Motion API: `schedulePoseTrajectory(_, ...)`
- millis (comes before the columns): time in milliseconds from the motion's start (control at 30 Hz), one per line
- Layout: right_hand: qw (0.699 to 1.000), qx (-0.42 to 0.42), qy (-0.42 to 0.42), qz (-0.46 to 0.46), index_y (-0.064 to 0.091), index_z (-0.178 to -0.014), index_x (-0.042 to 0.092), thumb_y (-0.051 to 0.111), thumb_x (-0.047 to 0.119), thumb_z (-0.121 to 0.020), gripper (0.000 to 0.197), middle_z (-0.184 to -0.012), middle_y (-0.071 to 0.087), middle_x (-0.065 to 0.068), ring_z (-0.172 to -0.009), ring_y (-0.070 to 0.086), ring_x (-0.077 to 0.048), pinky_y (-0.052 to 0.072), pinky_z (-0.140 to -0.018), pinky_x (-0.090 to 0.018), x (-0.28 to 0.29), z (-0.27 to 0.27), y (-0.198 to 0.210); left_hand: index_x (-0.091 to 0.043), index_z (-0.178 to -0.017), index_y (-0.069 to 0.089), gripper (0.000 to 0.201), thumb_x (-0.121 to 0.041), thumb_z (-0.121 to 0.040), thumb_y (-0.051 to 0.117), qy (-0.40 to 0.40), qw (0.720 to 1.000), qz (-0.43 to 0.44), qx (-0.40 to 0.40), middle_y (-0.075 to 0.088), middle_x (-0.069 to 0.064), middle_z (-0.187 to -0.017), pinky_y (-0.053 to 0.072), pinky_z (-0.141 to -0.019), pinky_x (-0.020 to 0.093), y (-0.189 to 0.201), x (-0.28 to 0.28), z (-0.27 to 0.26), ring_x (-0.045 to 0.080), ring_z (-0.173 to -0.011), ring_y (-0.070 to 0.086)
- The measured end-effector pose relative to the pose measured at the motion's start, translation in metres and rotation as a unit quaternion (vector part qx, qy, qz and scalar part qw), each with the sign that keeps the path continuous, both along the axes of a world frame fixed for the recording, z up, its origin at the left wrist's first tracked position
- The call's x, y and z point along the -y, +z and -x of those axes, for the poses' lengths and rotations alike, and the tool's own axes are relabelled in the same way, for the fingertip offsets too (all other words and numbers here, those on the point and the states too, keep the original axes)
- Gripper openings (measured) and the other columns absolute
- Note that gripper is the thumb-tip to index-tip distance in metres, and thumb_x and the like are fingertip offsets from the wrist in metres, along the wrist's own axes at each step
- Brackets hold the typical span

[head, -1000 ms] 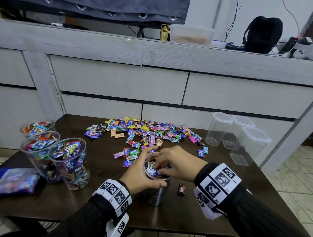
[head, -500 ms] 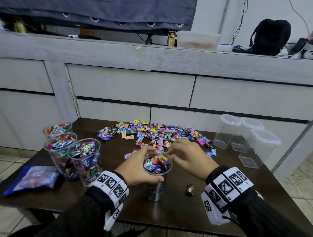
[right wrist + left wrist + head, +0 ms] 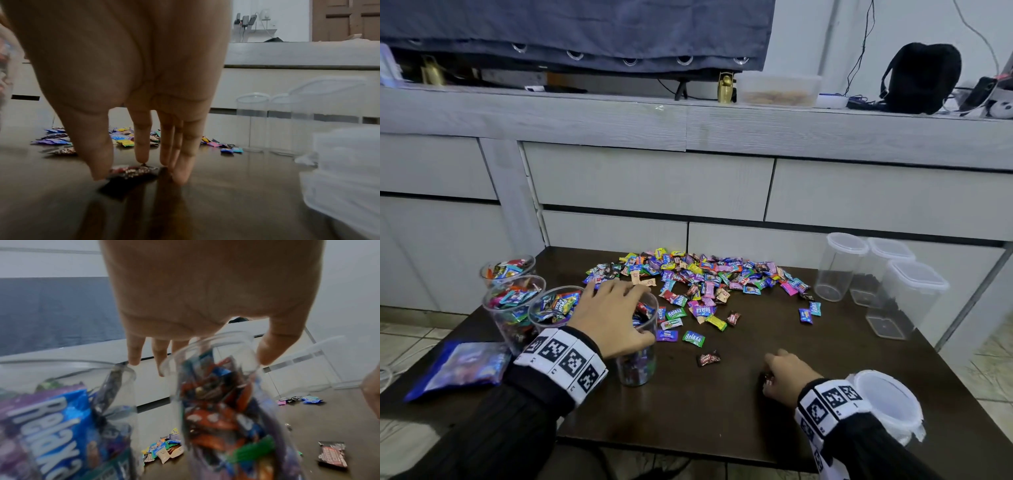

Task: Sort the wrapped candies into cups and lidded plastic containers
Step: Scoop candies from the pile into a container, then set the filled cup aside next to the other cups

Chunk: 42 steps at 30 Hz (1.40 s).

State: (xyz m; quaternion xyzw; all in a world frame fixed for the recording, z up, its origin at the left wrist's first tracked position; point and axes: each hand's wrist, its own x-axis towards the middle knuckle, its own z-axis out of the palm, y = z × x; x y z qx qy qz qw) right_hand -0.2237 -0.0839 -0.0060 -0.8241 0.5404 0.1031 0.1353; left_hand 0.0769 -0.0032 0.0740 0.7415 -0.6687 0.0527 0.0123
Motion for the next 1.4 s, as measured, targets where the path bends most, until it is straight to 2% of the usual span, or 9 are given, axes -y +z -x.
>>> schedulePoseTrajectory(167, 1.0, 0.008, -0.018, 0.001, 0.049, -0.121, 0.012, 0.058, 0.023, -0.088, 0.036, -0.126, 0.043, -0.009, -0.118, 0.049, -0.027, 0.044, -0.093, -0.033, 0.005, 0.003, -0.009, -0.028, -0.145, 0.027, 0.081, -0.058, -0.076, 0.057, 0.028, 0.999, -0.017, 0.019, 0.036, -0.004, -0.152, 0.012, -0.118, 0.053, -0.001, 0.008, -0.003, 0.018, -0.14, 0.033)
schedulePoseTrajectory(333, 1.0, 0.012, -0.023, 0.006, 0.049, -0.12, 0.011, 0.059, 0.022, -0.088, 0.036, -0.126, 0.043, -0.009, -0.119, 0.049, -0.028, 0.045, -0.093, -0.034, 0.007, 0.003, -0.011, -0.029, -0.149, 0.016, 0.094, -0.078, -0.076, 0.05, 0.034, 0.999, -0.034, 0.015, 0.023, -0.004, -0.158, 0.011, -0.118, 0.055, -0.008, 0.008, -0.01, 0.018, -0.147, 0.021)
schedulePoseTrajectory(433, 1.0, 0.019, -0.02, 0.005, 0.048, -0.122, 0.012, 0.061, 0.024, -0.087, 0.039, -0.126, 0.043, -0.009, -0.118, 0.049, -0.028, 0.044, -0.094, -0.033, 0.005, 0.005, -0.01, -0.03, -0.15, 0.014, 0.09, -0.076, -0.08, 0.048, 0.038, 0.998, -0.037, 0.019, 0.02, -0.004, -0.16, 0.011, -0.12, 0.054, -0.01, 0.008, -0.01, 0.017, -0.148, 0.017)
schedulePoseTrajectory(600, 0.997, 0.078, -0.021, -0.002, 0.053, -0.118, 0.015, 0.069, 0.031, -0.081, 0.044, -0.123, 0.048, -0.008, -0.115, 0.05, -0.024, 0.043, -0.094, -0.029, 0.01, 0.016, 0.003, -0.031, -0.145, 0.029, 0.088, -0.086, -0.076, 0.034, 0.052, 0.998, 0.006, 0.037, 0.026, -0.005, -0.158, 0.005, -0.118, 0.056, -0.001, 0.008, 0.001, 0.016, -0.148, 0.019)
schedulePoseTrajectory(733, 0.988, 0.136, -0.038, 0.064, 0.059, -0.117, 0.019, 0.068, 0.032, -0.084, 0.037, -0.121, 0.058, -0.002, -0.113, 0.054, -0.017, 0.043, -0.096, -0.028, 0.027, 0.041, 0.039, -0.034, -0.144, 0.035, 0.064, -0.069, -0.09, 0.031, -0.056, 0.993, 0.063, 0.082, 0.026, -0.009, -0.159, 0.006, -0.12, 0.051, -0.001, 0.012, 0.032, 0.013, -0.149, 0.013)
schedulePoseTrajectory(900, 0.954, 0.183, -0.112, 0.21, 0.065, -0.103, 0.015, 0.068, 0.025, -0.083, 0.023, -0.109, 0.065, -0.006, -0.101, 0.06, -0.022, 0.048, -0.087, -0.033, 0.059, 0.088, 0.088, -0.036, -0.133, 0.044, 0.042, -0.054, -0.094, 0.043, -0.239, 0.97, 0.003, -0.052, 0.039, -0.013, -0.148, 0.016, -0.116, 0.029, -0.039, 0.023, 0.084, 0.006, -0.14, 0.03)
schedulePoseTrajectory(1100, 0.897, 0.133, -0.28, 0.316, 0.048, -0.124, 0.007, 0.071, 0.032, -0.08, 0.056, -0.126, 0.047, -0.018, -0.116, 0.044, -0.037, 0.043, -0.092, -0.045, 0.098, 0.143, 0.116, -0.032, -0.14, 0.037, 0.053, -0.052, -0.093, 0.05, -0.201, 0.969, -0.116, -0.089, 0.022, -0.006, -0.159, 0.02, -0.119, 0.034, -0.091, 0.045, 0.116, 0.011, -0.145, 0.024)
schedulePoseTrajectory(1267, 0.876, 0.096, -0.377, 0.284, 0.037, -0.131, 0.0, 0.071, 0.048, -0.076, 0.081, -0.128, 0.043, -0.024, -0.116, 0.044, -0.043, 0.04, -0.094, -0.049, 0.13, 0.172, 0.107, -0.031, -0.14, 0.038, 0.056, -0.053, -0.091, 0.055, -0.19, 0.962, -0.172, -0.099, 0.022, -0.006, -0.158, 0.031, -0.112, 0.033, -0.103, 0.059, 0.12, 0.012, -0.142, 0.027)
schedulePoseTrajectory(1400, 0.87, 0.101, -0.416, 0.246, 0.032, -0.135, 0.0, 0.076, 0.049, -0.071, 0.091, -0.133, 0.038, -0.023, -0.121, 0.041, -0.045, 0.037, -0.1, -0.053, 0.148, 0.182, 0.088, -0.033, -0.139, 0.039, 0.058, -0.057, -0.089, 0.055, -0.194, 0.959, -0.182, -0.1, 0.023, -0.007, -0.157, 0.032, -0.112, 0.033, -0.102, 0.063, 0.115, 0.011, -0.142, 0.026)
